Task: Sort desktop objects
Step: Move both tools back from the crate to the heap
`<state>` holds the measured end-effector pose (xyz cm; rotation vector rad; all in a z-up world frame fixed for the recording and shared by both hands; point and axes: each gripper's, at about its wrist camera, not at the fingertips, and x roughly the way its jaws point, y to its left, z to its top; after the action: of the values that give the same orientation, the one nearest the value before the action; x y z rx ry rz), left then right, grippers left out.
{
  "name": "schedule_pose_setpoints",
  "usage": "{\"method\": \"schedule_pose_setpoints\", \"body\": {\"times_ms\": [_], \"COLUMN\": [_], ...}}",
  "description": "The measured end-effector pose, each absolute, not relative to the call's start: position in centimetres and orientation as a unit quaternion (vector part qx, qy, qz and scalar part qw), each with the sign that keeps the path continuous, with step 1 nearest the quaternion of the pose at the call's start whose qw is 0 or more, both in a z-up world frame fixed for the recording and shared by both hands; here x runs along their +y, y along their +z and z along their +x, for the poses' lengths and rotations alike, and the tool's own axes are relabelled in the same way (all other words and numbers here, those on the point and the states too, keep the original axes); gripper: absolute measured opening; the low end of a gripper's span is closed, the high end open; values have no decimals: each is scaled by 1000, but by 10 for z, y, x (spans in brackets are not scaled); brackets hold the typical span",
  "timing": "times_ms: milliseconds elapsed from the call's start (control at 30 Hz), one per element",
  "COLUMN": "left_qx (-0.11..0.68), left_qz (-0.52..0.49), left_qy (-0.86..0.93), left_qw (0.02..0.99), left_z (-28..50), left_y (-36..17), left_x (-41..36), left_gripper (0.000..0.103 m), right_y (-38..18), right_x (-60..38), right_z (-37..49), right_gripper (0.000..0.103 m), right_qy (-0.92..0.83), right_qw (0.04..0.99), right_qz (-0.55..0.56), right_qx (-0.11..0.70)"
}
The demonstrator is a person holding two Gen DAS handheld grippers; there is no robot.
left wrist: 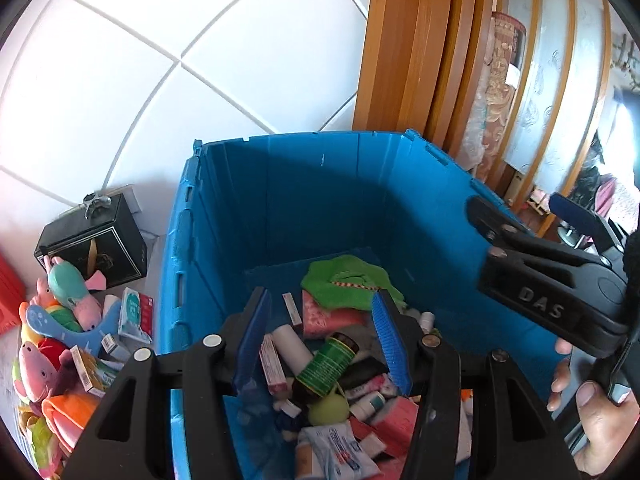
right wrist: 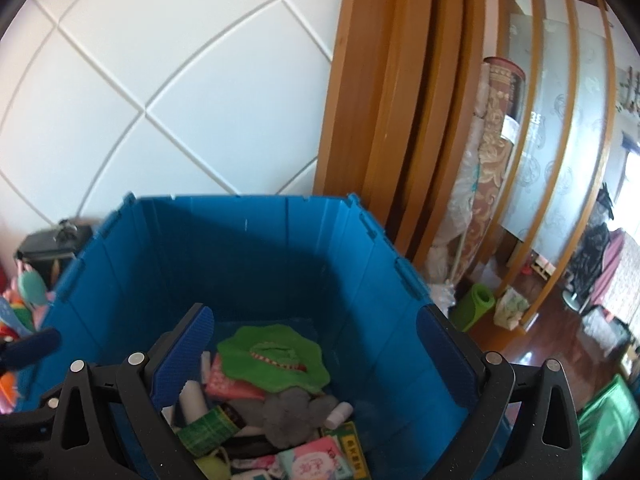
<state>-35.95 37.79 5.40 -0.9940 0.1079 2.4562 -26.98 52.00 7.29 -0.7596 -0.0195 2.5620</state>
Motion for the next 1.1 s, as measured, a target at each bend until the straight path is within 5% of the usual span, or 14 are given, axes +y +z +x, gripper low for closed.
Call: {"method": "schedule_pose_setpoints", "body": {"times_ms": [367,667,1100], "left_qx": [12,17,-10], "left_qz": [-273,-228,-259], "left_qy": [933,958,959], "left_qw": [233,175,111], "left_z": [-296,-247,-217], "left_y": [94,81,36], "left_x": [277,189,61], "left_gripper": [52,64,64], "right_y": [115,116,80], "right_x": [453,366,241], "right_z": [-193,-150,-117], "right_gripper": [103,103,103], "right_qy": [961,972,981], "right_qw": [164,105,15], "right_qz": [-222,-208,-194], "right_qx": [26,27,5]}}
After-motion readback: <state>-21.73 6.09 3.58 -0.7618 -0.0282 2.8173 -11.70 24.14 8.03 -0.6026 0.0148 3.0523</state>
